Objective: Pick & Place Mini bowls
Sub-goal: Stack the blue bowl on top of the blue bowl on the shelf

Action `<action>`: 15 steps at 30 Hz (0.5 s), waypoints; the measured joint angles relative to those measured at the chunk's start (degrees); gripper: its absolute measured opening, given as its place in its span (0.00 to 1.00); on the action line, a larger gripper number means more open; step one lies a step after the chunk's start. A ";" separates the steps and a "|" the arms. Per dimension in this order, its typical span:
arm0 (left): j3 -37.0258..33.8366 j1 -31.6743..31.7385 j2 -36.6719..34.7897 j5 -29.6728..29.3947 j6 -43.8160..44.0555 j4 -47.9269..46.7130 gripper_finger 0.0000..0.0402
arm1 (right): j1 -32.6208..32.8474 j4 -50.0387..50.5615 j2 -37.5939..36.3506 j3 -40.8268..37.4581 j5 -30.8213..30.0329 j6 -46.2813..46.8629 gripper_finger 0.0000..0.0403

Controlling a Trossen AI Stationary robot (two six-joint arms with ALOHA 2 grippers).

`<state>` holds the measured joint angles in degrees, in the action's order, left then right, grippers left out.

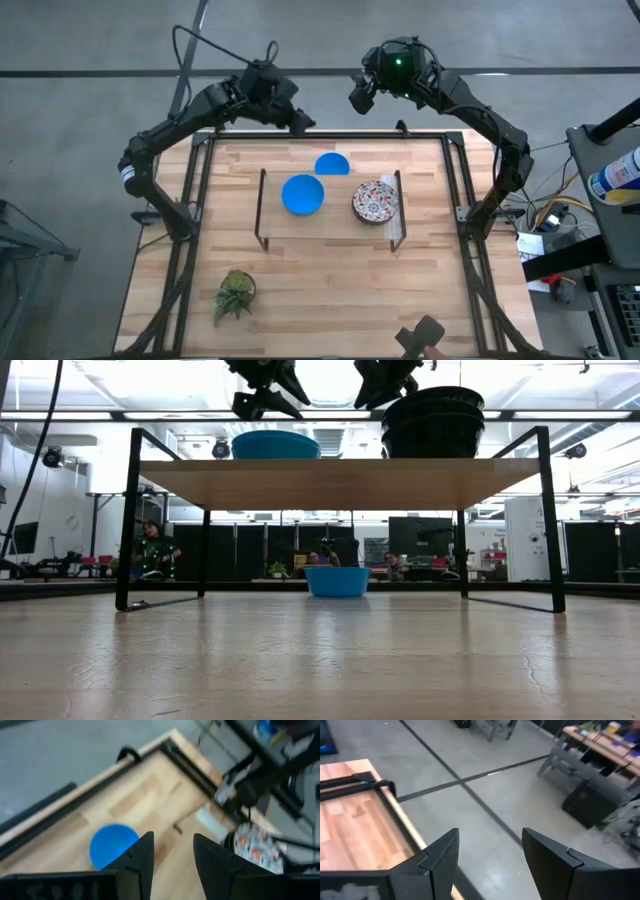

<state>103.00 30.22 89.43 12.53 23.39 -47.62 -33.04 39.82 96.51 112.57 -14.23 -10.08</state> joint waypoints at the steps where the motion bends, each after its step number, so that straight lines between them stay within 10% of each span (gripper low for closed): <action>1: 0.00 0.49 0.00 0.00 0.54 1.05 0.32 | -0.22 0.53 0.00 0.00 0.70 0.56 0.53; 15: -0.13 3.67 0.50 0.07 3.43 4.55 0.32 | -6.32 5.30 2.29 -7.69 21.64 13.13 0.53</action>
<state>102.87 33.89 89.93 12.60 26.82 -43.07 -39.35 45.12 98.80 104.89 7.41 3.05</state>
